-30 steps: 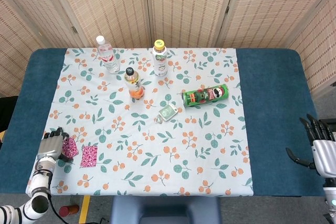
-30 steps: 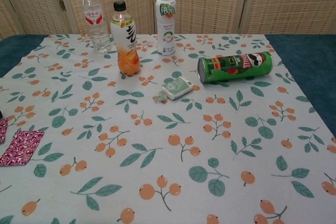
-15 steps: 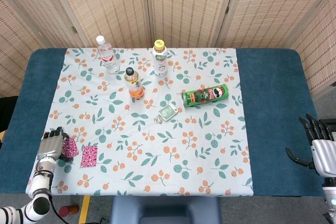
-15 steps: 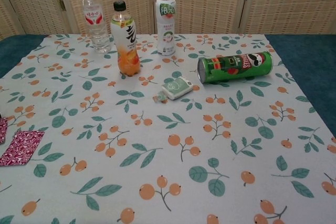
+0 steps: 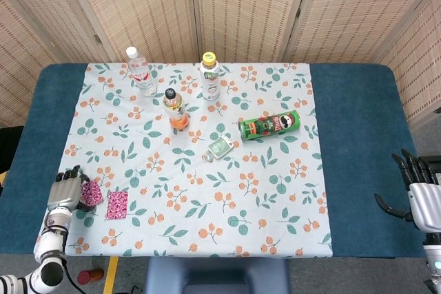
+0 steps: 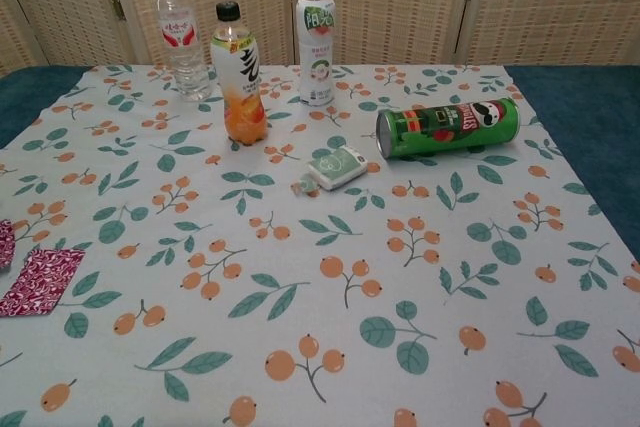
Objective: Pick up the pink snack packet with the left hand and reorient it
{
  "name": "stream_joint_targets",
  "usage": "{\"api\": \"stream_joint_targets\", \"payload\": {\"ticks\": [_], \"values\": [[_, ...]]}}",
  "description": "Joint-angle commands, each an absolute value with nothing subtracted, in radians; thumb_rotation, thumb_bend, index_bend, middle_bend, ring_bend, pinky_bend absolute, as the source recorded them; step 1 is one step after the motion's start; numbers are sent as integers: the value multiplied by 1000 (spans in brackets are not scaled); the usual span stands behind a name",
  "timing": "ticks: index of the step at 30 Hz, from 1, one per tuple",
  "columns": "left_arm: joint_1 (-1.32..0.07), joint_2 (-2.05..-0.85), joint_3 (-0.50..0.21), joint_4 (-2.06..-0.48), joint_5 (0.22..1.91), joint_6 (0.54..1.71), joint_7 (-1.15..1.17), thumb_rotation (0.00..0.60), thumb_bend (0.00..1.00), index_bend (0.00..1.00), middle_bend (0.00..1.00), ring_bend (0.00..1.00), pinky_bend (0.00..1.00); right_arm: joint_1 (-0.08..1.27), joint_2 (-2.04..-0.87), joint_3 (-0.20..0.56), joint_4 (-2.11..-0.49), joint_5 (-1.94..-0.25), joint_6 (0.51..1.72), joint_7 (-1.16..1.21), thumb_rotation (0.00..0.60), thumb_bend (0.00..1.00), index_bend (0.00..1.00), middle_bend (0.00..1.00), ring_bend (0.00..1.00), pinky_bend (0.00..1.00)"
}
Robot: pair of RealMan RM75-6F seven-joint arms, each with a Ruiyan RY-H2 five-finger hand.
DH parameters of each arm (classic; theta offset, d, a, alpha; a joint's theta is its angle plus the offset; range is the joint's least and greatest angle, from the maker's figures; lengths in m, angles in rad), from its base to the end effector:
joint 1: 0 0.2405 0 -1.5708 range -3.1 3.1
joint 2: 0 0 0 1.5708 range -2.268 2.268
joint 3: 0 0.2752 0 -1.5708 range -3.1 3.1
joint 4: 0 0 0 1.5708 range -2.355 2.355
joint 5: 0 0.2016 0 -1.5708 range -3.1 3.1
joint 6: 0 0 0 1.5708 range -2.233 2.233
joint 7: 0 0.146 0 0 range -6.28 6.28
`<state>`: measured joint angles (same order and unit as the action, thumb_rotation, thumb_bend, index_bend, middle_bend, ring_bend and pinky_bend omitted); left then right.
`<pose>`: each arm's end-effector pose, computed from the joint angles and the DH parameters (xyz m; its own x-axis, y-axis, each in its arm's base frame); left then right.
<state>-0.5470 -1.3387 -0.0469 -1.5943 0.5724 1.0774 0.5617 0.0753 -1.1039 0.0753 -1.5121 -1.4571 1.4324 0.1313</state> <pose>-0.3234 0.2934 0.0648 0.4246 0.4782 0.7688 0.7924 0.2146 -0.5711 -0.3530 -0.1869 0.1910 0.3720 -0.0184 0.9281 -0.9264 0.0551 0.3724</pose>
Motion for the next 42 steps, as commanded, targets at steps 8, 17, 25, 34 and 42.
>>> {"api": "stream_joint_targets", "payload": {"ticks": [8, 17, 25, 34, 42], "values": [[-538, -1295, -50, -1687, 675, 1133, 557, 600, 210, 314, 0, 0, 0, 76, -1102, 76, -1518, -1457, 1434, 126, 350, 336, 0, 0, 0, 0], [-537, -1306, 2, -1771, 788, 1147, 608, 600, 210, 313, 0, 0, 0, 73, -1102, 75, -1519, -1455, 1435, 127, 349, 336, 0, 0, 0, 0], [-542, -1334, 28, -1779, 802, 1151, 663, 600, 210, 313, 0, 0, 0, 69, -1102, 74, -1514, -1451, 1437, 132, 349, 337, 0, 0, 0, 0], [-538, -1342, 40, -1768, 813, 1156, 682, 600, 210, 310, 0, 0, 0, 70, -1103, 74, -1516, -1454, 1436, 130, 350, 337, 0, 0, 0, 0], [-540, -1333, 48, -1761, 820, 1143, 692, 600, 209, 304, 0, 0, 0, 69, -1102, 73, -1524, -1454, 1438, 122, 349, 338, 0, 0, 0, 0]]}}
